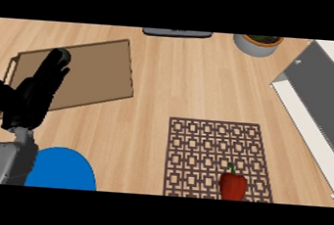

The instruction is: Pick the sweet potato from the placemat and place it in the tiered shelf

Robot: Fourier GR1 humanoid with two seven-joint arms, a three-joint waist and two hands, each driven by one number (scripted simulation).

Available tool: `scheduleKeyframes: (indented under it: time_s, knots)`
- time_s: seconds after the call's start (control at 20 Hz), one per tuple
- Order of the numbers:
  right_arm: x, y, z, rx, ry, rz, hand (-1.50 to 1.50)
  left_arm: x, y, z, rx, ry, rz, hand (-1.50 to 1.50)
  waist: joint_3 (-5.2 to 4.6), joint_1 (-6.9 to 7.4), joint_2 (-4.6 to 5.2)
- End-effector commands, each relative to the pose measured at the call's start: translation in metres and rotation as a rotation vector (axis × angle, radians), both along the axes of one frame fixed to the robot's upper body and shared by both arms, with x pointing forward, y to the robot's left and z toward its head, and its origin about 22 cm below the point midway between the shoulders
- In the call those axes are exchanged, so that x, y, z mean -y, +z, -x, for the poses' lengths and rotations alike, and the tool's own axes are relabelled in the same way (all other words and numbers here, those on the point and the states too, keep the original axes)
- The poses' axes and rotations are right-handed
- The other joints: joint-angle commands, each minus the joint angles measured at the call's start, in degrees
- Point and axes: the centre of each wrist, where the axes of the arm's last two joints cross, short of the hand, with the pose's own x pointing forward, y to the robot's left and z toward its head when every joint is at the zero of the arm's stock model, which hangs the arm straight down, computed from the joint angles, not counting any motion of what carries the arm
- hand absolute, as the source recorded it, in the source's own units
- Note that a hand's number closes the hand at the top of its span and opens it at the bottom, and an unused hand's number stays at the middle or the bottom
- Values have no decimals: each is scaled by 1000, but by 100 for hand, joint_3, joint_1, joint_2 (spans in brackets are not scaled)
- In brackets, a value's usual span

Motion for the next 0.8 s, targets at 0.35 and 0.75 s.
scheduleKeyframes:
  time_s: [0.35, 0.75]
  knots:
    - [116, -7, 27, 87, 74, -92, 150, 3, 1, -3, 17, -30, -4, 0, -18, 129, 26]
    - [162, -31, 26, 50, -104, -173, 150, 7, 1, 5, -7, -37, -7, 0, -18, 166, 26]
